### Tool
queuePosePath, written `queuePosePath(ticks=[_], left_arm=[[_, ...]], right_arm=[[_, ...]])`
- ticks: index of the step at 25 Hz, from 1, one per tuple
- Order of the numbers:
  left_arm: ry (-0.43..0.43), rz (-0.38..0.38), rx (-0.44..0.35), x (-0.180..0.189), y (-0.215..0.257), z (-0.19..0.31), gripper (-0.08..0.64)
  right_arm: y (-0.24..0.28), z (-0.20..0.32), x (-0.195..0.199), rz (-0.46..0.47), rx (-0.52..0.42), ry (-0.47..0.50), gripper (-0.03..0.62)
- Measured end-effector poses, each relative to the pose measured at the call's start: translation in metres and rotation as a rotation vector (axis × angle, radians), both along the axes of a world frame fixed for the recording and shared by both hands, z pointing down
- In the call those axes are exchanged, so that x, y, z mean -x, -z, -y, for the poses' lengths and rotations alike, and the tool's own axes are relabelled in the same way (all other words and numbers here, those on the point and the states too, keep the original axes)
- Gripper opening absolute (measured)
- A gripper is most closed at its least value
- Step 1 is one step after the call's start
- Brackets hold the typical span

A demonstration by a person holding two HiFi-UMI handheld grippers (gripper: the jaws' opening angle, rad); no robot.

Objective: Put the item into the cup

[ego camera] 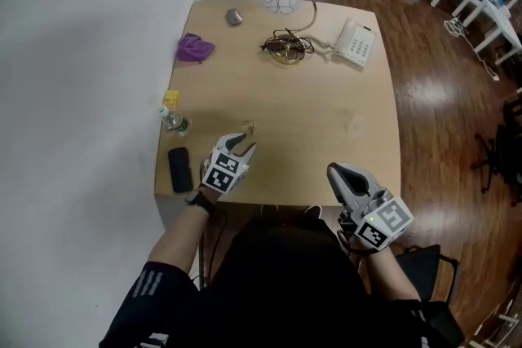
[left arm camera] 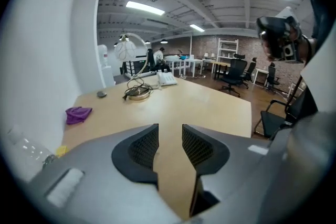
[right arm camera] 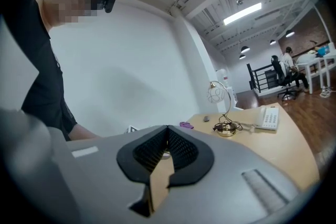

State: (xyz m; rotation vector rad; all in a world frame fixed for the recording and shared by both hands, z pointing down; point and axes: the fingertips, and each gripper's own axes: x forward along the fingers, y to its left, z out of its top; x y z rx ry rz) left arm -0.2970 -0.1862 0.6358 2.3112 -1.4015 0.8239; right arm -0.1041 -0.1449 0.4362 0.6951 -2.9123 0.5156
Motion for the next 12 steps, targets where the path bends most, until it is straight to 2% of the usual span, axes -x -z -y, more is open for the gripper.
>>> queuePosePath(ticks=[3,9,12], left_arm=[[0.057,0.045,0.073,0.022,-0.036,0.029,0.134],[0.070,0.127,0.218,0.034,-0.094,0.056,0.121],[0.103,0.140,0.284,0.040,-0.118,0.063,0.100]], right_arm=[[-0.010,0.014,0.012,-0.019,0.015,0.037,0.008],[-0.032,0.040,0.027,-0.050,0.052,0.076,0.008],[-0.042,0.047,0.030,-0.053,0.076,0.074,0.008]])
